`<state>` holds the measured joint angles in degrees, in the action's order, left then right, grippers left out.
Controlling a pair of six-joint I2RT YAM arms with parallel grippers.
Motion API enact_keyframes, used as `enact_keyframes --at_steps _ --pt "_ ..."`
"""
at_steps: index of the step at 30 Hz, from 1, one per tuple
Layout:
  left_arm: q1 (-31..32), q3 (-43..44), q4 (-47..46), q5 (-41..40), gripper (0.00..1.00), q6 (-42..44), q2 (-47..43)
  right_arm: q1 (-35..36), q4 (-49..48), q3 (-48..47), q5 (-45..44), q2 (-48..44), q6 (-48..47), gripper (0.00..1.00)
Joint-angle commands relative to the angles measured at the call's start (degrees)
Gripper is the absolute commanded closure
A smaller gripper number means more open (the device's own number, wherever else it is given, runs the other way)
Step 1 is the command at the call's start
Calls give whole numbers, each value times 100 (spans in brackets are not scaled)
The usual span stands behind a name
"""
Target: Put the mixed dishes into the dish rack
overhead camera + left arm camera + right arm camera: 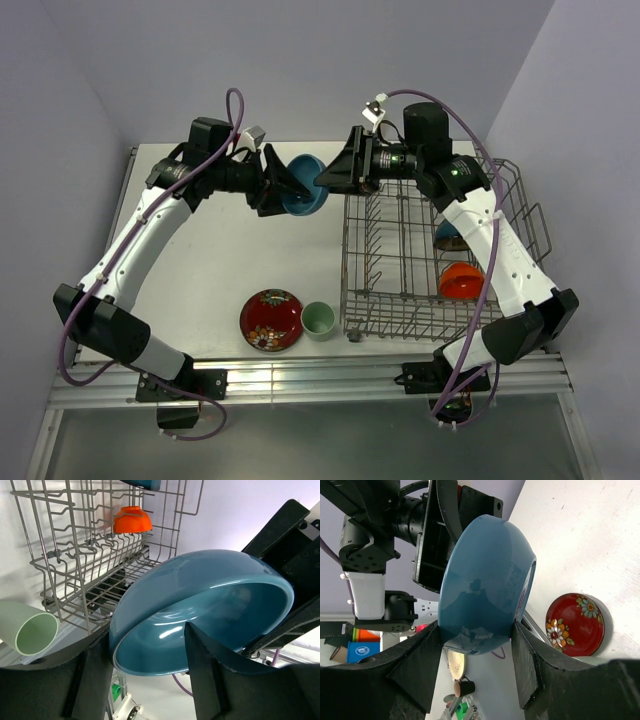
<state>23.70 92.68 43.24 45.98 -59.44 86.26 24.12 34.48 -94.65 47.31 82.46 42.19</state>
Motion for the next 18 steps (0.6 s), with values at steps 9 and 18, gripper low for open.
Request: enact_keyframes --at_steps 9,18 --pt "3 -101 -440 324 58 -6 23 40 94 -308 -11 -45 -159 100" --pt "-6 882 1280 -492 100 845 444 49 1418 -1139 -756 244 -1036 55"
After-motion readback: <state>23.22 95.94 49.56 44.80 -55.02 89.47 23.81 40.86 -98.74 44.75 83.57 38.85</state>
